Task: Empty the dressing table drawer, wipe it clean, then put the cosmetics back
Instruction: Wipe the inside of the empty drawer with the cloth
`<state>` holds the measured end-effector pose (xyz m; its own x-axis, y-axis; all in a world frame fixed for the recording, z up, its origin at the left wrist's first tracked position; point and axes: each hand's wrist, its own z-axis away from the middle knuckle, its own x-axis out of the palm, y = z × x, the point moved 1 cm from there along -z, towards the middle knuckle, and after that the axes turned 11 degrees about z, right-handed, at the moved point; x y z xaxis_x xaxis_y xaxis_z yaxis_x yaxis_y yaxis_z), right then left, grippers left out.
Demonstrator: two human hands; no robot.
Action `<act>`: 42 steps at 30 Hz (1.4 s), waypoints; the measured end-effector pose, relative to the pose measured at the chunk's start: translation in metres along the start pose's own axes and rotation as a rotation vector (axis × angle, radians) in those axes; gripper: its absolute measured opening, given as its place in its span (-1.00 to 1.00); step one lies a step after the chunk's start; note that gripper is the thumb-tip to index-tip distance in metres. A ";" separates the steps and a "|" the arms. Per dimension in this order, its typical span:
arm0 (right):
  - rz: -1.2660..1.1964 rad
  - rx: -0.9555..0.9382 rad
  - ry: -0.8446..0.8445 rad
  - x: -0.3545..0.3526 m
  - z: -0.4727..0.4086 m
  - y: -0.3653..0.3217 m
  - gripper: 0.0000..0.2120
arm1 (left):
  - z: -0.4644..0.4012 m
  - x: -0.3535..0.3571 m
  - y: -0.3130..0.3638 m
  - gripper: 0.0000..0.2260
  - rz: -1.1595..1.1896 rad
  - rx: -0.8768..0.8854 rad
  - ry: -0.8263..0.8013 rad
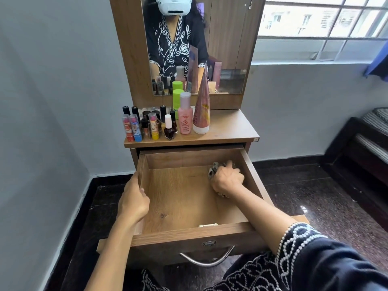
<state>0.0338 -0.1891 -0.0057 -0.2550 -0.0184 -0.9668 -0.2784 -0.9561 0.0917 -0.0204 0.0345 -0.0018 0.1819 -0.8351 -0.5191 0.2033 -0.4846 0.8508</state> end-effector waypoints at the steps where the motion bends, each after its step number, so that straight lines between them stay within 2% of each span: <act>1: 0.021 -0.013 0.005 0.001 0.002 -0.002 -0.53 | 0.000 0.000 0.000 -0.52 0.000 -0.003 0.001; 4: 0.067 -0.195 0.051 0.007 0.014 -0.015 -0.60 | 0.000 0.000 0.000 -0.51 0.008 -0.007 -0.002; 7: 0.056 -0.393 0.052 0.008 0.020 -0.025 -0.56 | 0.000 0.000 0.000 -0.52 -0.003 -0.015 0.001; 9: 0.007 -0.345 0.032 0.002 0.014 -0.023 -0.51 | 0.001 0.000 0.001 -0.52 -0.008 -0.015 0.001; 13: -0.010 -0.071 0.022 -0.003 -0.001 -0.004 -0.54 | 0.002 0.000 0.002 -0.52 -0.001 -0.016 0.007; 16: 0.006 0.014 -0.008 0.000 -0.002 -0.003 -0.52 | 0.001 0.000 0.001 -0.52 -0.004 -0.009 0.004; 18: 0.019 -0.015 0.011 0.002 -0.002 -0.005 -0.52 | 0.000 0.001 0.000 -0.51 -0.006 -0.006 0.007; 22: 0.080 -0.310 0.071 0.007 0.001 -0.014 -0.54 | 0.001 0.001 0.000 -0.51 -0.008 -0.005 0.011; 24: 0.065 -0.354 0.045 0.007 0.000 -0.015 -0.52 | 0.000 0.001 -0.001 -0.51 -0.005 -0.009 0.010; 28: -0.044 -0.167 0.011 0.002 -0.009 -0.001 -0.49 | 0.000 0.001 -0.001 -0.52 -0.002 -0.013 0.004; 32: -0.091 0.020 -0.001 0.004 -0.015 0.003 -0.55 | 0.001 0.001 -0.002 -0.52 0.005 -0.001 -0.007; 35: -0.096 0.074 -0.006 0.003 -0.016 0.006 -0.55 | 0.001 0.000 -0.002 -0.52 0.011 -0.007 -0.007; 38: -0.001 -0.139 0.064 0.003 -0.011 0.004 -0.55 | 0.000 0.001 -0.001 -0.51 0.009 -0.001 -0.005; 40: 0.065 -0.399 0.030 0.006 -0.003 -0.006 -0.48 | 0.000 0.001 0.000 -0.51 0.009 -0.001 0.005; 42: 0.086 -0.579 -0.033 0.008 0.006 -0.016 -0.46 | 0.000 0.001 0.000 -0.51 0.011 0.000 0.011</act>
<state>0.0309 -0.1721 -0.0132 -0.2853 -0.1026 -0.9529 0.2935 -0.9559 0.0150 -0.0207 0.0338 -0.0027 0.1946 -0.8377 -0.5103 0.2008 -0.4752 0.8567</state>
